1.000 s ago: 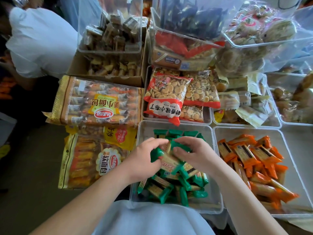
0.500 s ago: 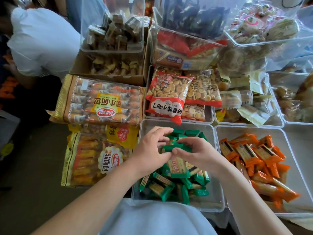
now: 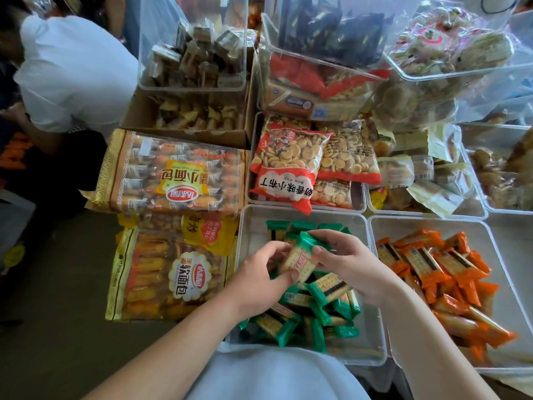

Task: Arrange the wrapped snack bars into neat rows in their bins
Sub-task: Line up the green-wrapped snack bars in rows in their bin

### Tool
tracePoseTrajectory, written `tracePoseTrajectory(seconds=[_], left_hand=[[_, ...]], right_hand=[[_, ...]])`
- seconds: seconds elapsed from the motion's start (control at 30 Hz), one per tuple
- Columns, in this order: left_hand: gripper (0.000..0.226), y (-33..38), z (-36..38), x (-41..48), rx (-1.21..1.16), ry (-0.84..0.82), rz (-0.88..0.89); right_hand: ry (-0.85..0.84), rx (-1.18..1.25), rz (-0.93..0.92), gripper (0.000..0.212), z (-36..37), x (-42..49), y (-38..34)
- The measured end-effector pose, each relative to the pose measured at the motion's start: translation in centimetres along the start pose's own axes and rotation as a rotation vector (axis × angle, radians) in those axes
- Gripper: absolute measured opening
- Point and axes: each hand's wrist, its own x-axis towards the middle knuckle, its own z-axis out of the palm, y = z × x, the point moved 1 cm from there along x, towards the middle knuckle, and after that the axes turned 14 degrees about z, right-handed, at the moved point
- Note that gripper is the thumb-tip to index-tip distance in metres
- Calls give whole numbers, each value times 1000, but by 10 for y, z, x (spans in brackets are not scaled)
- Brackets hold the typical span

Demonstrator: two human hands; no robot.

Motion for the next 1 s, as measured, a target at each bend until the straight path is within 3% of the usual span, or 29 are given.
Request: tracePoseTrajectory(seconds=[0.07, 0.17, 0.3, 0.4, 0.57, 0.87, 1.0], left_hand=[[40, -3, -4, 0, 25, 2, -1], [38, -5, -6, -1, 43, -3, 10], [41, -7, -10, 0, 75, 27, 40], [51, -15, -24, 0, 244, 126, 30], [38, -32, -54, -5, 365, 279, -32], [52, -55, -56, -12, 314, 173, -149], [54, -60, -57, -18, 304, 157, -172]], right_hand=[[-46, 2, 17, 29, -2, 0, 0], [-47, -194, -25, 37, -7, 2, 0], [87, -396, -107, 49, -1, 6, -8], [191, -483, -136, 50, 6, 14, -14], [278, -504, -179, 51, 31, 49, -35], [351, -924, -251, 55, 89, 124, -12], [608, -1086, -328, 57, 99, 133, 10]])
